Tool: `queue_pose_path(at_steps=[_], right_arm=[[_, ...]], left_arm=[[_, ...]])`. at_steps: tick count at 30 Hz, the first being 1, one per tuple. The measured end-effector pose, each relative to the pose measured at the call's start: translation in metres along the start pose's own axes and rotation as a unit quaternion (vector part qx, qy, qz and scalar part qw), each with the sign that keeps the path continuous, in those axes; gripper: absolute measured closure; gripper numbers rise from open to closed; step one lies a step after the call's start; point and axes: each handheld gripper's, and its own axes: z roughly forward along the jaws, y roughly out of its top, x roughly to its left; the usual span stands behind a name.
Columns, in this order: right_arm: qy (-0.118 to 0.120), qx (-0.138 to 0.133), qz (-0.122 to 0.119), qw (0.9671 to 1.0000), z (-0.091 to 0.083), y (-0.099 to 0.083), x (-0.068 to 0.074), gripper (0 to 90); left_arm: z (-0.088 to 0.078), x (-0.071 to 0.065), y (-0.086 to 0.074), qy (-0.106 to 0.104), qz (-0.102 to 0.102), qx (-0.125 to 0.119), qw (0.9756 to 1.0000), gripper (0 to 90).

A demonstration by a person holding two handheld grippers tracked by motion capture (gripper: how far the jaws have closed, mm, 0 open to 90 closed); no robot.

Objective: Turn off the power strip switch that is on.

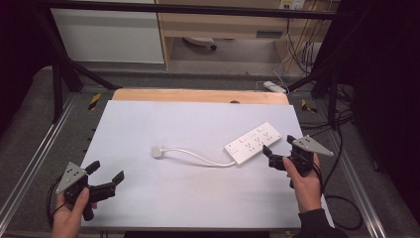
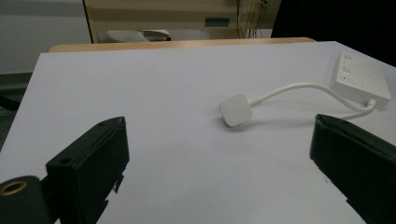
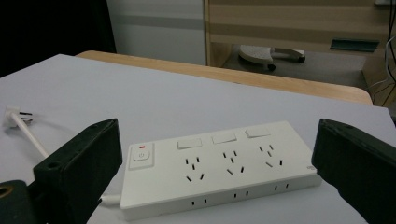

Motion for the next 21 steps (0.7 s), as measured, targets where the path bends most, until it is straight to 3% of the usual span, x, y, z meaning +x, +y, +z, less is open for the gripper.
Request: queue_pose_path(at_steps=[21], right_arm=[[-0.010, 0.013, -0.011, 0.9998, 0.020, 0.022, -0.004, 2.5]], left_arm=[[0.001, -0.001, 0.000, -0.001, 0.001, 0.001, 1.0000, 4.6]])
